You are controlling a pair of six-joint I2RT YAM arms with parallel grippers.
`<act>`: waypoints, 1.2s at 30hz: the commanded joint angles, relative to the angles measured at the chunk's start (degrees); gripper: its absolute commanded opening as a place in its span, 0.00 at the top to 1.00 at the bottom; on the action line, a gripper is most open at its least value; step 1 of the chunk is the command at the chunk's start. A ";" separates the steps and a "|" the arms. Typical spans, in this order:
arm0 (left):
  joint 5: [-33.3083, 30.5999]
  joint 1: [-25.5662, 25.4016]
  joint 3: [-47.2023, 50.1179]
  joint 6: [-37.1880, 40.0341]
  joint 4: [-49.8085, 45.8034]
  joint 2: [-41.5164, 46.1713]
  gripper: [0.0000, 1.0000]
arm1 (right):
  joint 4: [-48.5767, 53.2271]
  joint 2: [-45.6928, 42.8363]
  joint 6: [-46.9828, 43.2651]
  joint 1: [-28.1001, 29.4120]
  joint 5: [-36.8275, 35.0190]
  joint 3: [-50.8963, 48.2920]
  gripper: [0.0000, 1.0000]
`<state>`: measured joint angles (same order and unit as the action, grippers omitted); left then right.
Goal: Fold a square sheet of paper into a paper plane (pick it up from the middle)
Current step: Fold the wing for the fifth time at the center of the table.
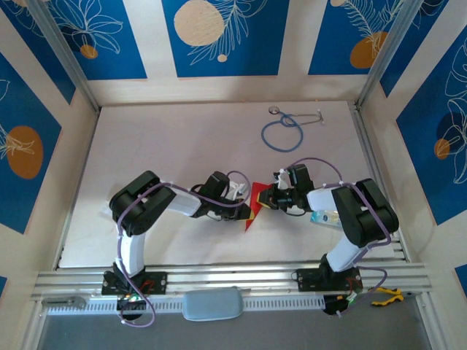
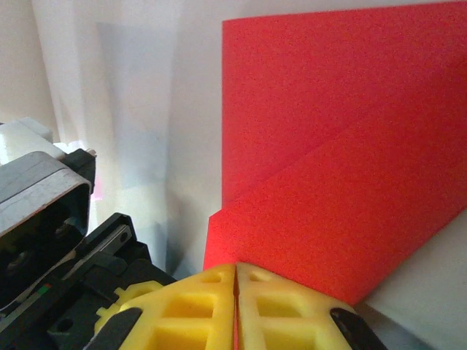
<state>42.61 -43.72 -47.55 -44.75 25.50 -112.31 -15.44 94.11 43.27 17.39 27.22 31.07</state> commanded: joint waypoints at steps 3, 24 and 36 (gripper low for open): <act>-4.17 0.79 1.69 0.61 -9.08 -3.31 1.00 | 1.03 2.56 -1.10 -0.28 -0.18 1.87 0.91; -6.72 0.90 5.54 -3.41 -3.55 -1.74 1.00 | 6.18 -3.74 -1.74 -1.61 -0.38 2.81 0.87; -8.34 1.26 10.45 -9.95 6.08 -2.60 1.00 | 5.42 -2.98 -4.32 -1.48 4.65 3.39 0.88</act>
<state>39.20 -43.72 -41.34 -53.82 38.39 -111.77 -10.72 90.32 40.73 15.73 29.17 33.76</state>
